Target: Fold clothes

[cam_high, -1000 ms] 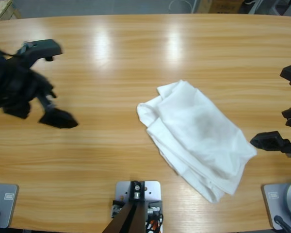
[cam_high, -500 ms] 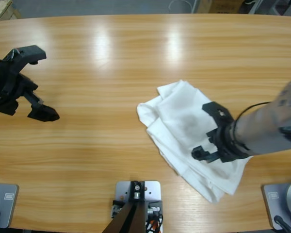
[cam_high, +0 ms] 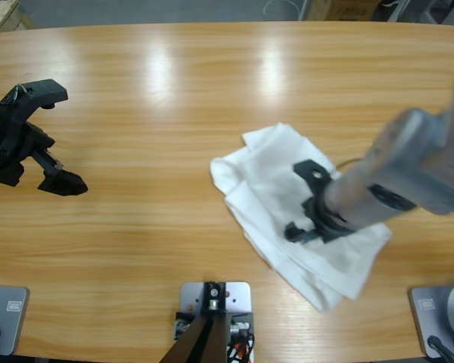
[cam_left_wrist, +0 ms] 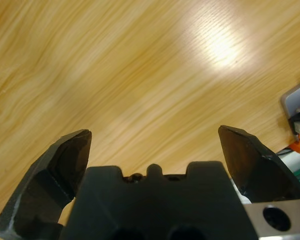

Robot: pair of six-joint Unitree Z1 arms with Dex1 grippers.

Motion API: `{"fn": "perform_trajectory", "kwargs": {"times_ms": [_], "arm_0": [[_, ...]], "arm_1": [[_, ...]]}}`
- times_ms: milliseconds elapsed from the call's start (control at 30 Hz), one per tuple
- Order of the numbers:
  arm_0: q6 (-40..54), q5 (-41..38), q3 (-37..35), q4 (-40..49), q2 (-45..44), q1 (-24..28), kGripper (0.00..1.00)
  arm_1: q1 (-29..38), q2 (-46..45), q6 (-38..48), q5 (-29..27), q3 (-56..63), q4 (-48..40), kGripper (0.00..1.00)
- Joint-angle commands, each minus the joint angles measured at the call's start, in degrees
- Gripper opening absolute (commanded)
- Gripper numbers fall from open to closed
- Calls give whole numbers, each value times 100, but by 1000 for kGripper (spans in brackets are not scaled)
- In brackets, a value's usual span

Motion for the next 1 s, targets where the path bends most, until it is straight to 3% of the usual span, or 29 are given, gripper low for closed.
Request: {"fn": "perform_trajectory", "kwargs": {"times_ms": [33, 367, 500, 567, 667, 733, 867, 1000], "arm_0": [[-43, -11, 161, -32, -38, 372, 1000], [-50, -32, 219, -30, -231, 630, 1000], [-52, -40, 272, -32, -335, 804, 1000], [-60, -49, 321, -37, -313, 815, 1000], [-69, -40, 332, -39, -285, 830, 1000], [-69, -44, 319, -41, -277, 883, 1000], [-60, -51, 295, -43, -277, 885, 1000], [-60, -91, 323, -39, -187, 885, 1000]], "arm_1": [[47, 1104, -766, -58, -1680, 849, 911], [47, 2663, -1699, -105, -5291, 2701, 913], [29, 2478, -1747, -515, -5841, 3271, 918], [-8, 1802, -1646, -537, -5139, 2984, 918], [-15, 123, -1154, -409, -2977, 1434, 913], [-18, -489, -926, -399, -2083, 1102, 913], [-15, -1074, -655, -446, -785, 667, 913], [-15, -905, -548, -420, -230, 144, 913]]}}
